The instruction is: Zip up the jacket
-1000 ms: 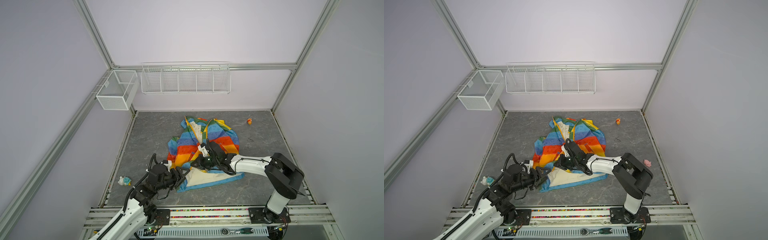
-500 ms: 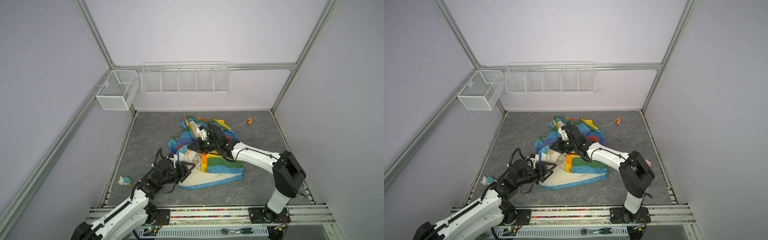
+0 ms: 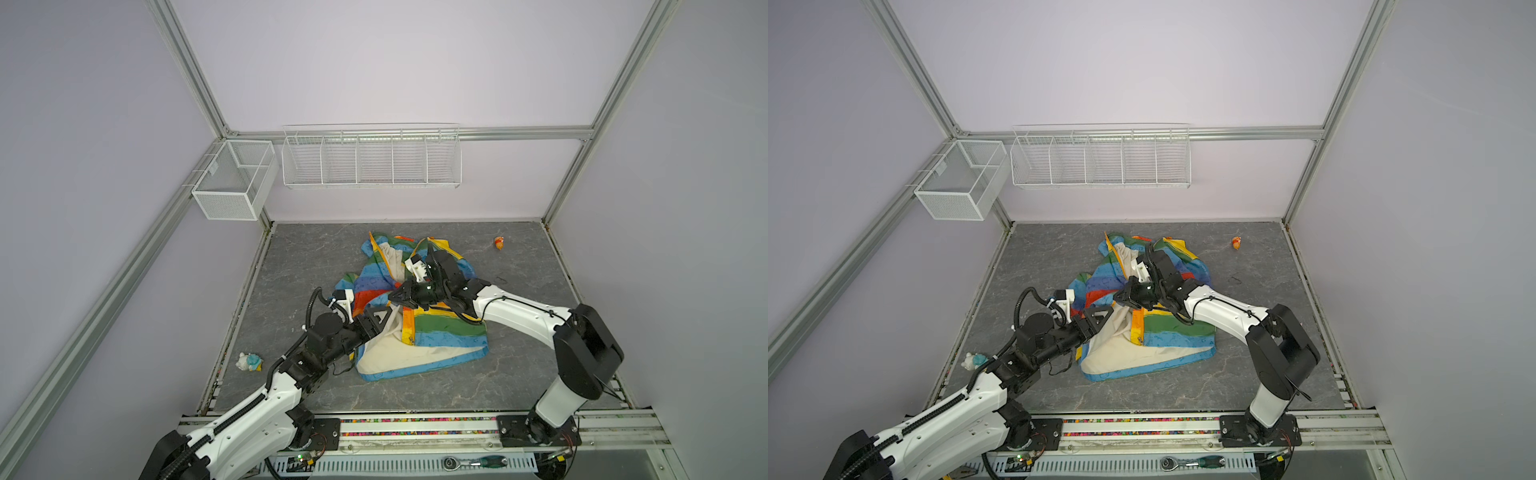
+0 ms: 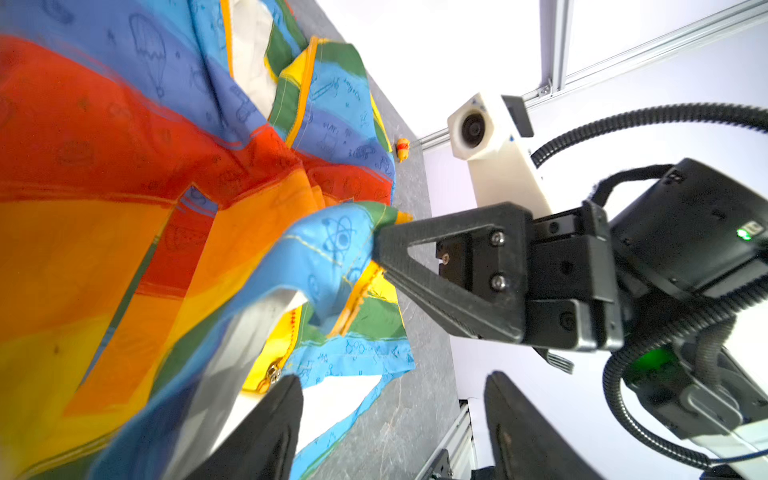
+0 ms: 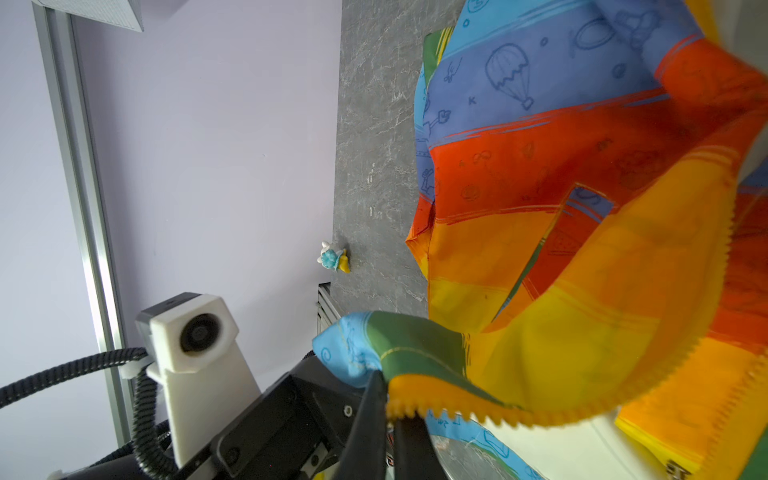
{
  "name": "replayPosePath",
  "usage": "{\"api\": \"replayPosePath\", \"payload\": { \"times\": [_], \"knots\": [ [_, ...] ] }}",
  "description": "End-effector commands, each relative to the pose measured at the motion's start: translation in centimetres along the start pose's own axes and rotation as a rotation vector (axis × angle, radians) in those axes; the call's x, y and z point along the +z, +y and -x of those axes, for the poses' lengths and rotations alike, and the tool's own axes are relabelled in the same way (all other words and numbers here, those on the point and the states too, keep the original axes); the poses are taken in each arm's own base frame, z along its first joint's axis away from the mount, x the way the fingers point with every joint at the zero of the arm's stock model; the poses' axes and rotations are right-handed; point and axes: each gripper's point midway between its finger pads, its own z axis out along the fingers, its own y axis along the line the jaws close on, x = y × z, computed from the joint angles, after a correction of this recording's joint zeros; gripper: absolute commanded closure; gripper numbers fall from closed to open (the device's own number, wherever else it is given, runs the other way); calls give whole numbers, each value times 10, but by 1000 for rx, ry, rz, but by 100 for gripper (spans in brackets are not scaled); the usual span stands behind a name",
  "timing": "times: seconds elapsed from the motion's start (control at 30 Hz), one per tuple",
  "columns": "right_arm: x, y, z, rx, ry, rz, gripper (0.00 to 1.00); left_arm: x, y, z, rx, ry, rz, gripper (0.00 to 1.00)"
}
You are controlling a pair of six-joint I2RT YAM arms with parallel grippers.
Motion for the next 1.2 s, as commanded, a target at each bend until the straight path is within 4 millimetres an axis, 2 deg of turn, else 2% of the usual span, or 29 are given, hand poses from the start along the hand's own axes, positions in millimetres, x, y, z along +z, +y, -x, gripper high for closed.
{"api": "replayPosePath", "payload": {
  "times": [0.0,0.33,0.63,0.9,1.17],
  "knots": [
    [-9,9,-8,-43,21,28,93,0,0,7,30,-47,-5,28],
    [-10,-3,-28,-85,92,25,93,5,5,0,3,-23,-13,30],
    [-12,-8,-38,-93,118,49,93,8,6,-17,10,57,-58,47],
    [-13,-7,-40,-97,128,79,93,7,9,-30,-1,123,-63,50],
    [-15,-6,-43,-94,134,105,93,8,8,-37,-1,160,-80,67]
  ]
}}
